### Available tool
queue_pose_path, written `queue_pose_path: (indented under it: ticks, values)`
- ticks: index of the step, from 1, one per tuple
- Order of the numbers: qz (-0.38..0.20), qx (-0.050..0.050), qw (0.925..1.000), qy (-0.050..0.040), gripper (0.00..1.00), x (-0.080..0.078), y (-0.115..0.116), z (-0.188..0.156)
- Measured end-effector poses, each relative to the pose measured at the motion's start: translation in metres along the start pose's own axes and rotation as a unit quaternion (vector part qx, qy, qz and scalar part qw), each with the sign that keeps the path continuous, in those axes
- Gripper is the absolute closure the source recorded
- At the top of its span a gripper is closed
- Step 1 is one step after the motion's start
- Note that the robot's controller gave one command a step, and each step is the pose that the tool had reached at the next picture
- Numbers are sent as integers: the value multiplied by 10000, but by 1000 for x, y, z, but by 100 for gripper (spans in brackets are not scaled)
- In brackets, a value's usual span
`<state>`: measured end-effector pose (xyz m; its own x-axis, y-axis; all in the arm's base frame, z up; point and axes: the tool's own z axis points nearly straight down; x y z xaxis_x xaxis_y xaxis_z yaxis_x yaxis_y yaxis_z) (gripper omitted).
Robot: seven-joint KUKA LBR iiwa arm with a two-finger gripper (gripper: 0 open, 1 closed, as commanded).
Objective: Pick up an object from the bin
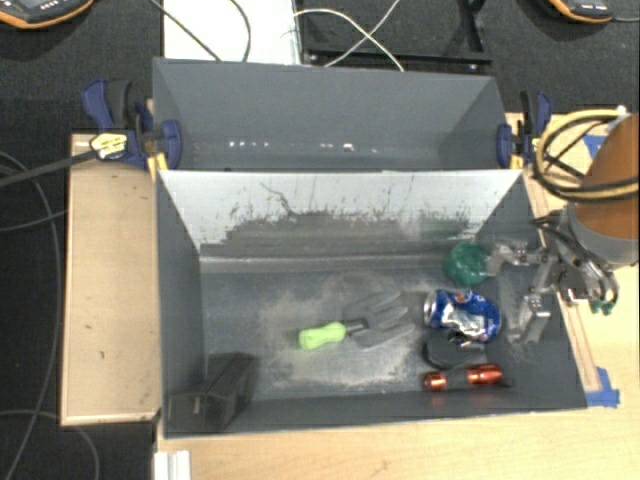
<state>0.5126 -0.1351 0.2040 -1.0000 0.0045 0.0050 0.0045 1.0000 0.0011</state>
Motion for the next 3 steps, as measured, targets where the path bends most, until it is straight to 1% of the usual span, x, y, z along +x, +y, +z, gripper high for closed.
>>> queue_pose_path:
  ticks: [1,2,3]
  values:
    - [-36,9,10000,-41,0,-2,1,-5]
    - [-1106,24,9938,-87,0,25,-13,131]
    - [-94,11,9999,-54,0,27,-16,44]
